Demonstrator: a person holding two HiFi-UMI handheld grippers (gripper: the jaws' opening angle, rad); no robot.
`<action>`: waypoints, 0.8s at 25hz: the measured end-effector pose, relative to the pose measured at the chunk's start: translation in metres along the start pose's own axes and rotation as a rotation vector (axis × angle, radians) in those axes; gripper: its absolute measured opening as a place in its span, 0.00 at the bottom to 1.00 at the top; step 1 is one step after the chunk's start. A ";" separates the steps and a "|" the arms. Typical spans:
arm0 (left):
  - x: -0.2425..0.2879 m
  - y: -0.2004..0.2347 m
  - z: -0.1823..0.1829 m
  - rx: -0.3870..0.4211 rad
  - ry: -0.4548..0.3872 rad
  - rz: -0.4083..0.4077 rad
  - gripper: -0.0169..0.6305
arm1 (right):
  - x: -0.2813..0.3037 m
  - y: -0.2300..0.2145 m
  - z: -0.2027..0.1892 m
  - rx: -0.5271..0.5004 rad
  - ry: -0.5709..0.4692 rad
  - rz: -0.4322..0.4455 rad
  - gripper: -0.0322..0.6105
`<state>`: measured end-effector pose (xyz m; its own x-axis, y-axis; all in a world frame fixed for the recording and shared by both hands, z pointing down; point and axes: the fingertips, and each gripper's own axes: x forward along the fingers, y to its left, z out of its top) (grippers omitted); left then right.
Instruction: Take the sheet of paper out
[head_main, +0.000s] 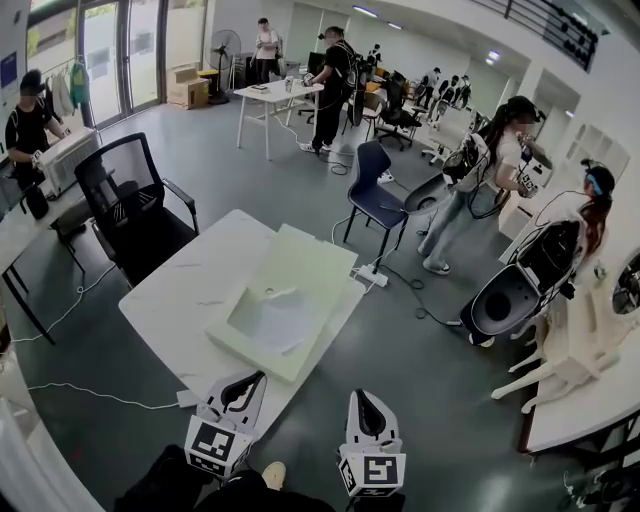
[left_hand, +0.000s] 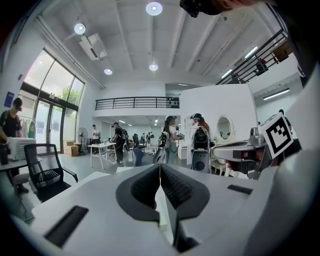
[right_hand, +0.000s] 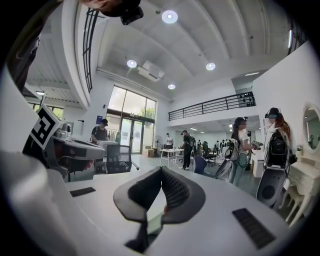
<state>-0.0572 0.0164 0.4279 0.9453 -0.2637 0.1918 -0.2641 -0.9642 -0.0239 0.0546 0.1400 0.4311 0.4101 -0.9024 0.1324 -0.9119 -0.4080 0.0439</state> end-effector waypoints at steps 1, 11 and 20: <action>0.003 0.006 0.000 -0.001 -0.002 0.005 0.06 | 0.007 0.002 0.000 -0.003 0.001 0.003 0.08; 0.014 0.034 0.010 -0.018 -0.022 0.037 0.06 | 0.041 0.006 0.016 -0.030 -0.009 0.038 0.08; 0.054 0.081 -0.002 -0.049 -0.017 0.115 0.06 | 0.119 0.009 0.007 -0.050 0.002 0.133 0.08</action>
<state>-0.0279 -0.0758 0.4385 0.9114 -0.3732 0.1736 -0.3794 -0.9252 0.0029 0.0950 0.0283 0.4401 0.2856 -0.9477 0.1425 -0.9578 -0.2774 0.0748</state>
